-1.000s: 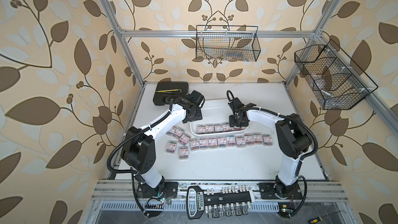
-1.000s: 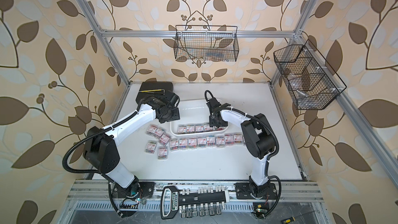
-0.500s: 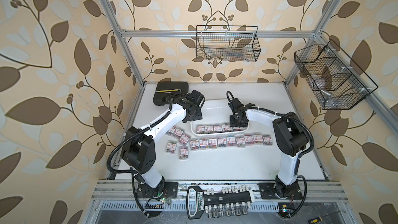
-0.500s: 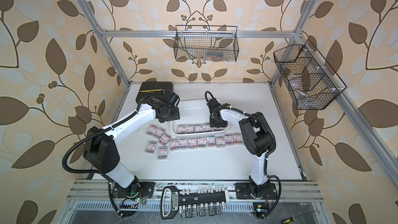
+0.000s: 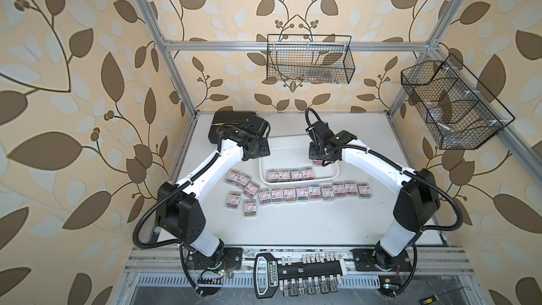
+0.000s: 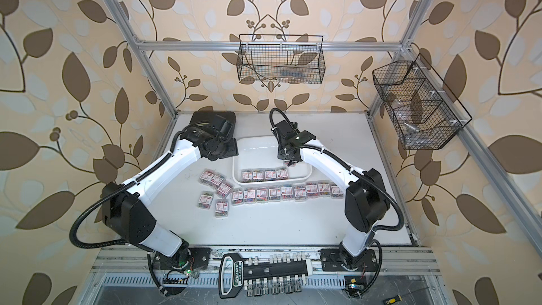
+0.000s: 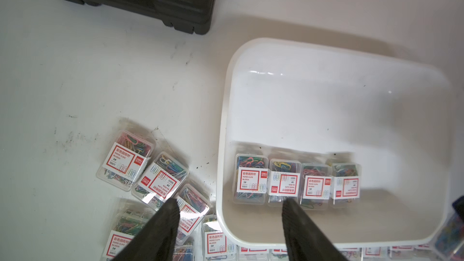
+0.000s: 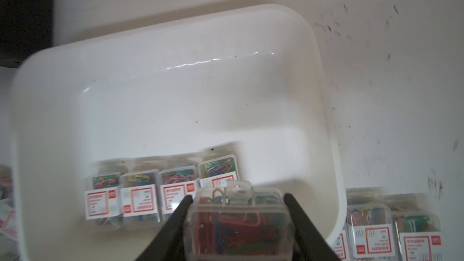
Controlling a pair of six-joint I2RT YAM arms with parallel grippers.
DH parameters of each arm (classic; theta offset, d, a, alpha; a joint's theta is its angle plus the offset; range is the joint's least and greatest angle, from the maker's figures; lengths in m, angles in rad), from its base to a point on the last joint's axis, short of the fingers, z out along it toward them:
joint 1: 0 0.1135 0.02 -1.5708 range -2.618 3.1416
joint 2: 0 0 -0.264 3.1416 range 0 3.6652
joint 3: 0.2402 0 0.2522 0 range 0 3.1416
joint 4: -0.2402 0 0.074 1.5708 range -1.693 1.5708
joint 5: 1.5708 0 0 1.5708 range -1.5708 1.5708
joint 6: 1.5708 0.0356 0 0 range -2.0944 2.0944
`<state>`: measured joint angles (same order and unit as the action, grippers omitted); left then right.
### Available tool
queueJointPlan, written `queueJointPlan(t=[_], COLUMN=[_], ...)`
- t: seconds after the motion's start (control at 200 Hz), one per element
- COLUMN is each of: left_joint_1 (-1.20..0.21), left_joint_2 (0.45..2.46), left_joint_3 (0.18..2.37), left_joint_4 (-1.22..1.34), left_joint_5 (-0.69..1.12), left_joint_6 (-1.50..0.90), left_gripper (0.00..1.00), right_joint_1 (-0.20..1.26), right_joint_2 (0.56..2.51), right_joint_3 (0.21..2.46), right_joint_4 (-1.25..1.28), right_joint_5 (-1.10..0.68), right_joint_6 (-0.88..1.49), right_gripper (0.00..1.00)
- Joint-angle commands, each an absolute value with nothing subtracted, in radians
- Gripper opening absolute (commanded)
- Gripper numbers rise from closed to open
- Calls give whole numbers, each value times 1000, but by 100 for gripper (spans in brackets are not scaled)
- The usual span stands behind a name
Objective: Take the paper clips out of the storage box
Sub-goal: Pick up the boxed paper clips from the storage box, then place the boxed paper clips at the center of the board.
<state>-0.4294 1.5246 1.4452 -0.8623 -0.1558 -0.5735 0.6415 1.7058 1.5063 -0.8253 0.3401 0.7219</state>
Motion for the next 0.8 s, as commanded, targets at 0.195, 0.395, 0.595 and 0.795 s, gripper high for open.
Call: queueJointPlan(t=[0.195, 0.395, 0.595, 0.795], left_joint_1=[-391, -387, -387, -383], left_joint_2=[1298, 1264, 1244, 1183], left_joint_3=[1462, 1411, 1379, 1304], left_joint_4=[-884, -914, -951, -847], left_joint_5=[-178, -153, -195, -222], left_joint_6=[-613, -725, -836, -887], left_gripper=[73, 79, 86, 94], right_joint_1=[904, 1044, 1115, 1123], right_joint_2=[1586, 1572, 1469, 1464], right_joint_3=[1454, 1401, 1179, 1091], right_joint_4=[-918, -936, -780, -707], right_joint_5=[464, 488, 426, 396], right_joint_6=[1045, 1109, 1154, 1165], right_gripper=[53, 52, 54, 54])
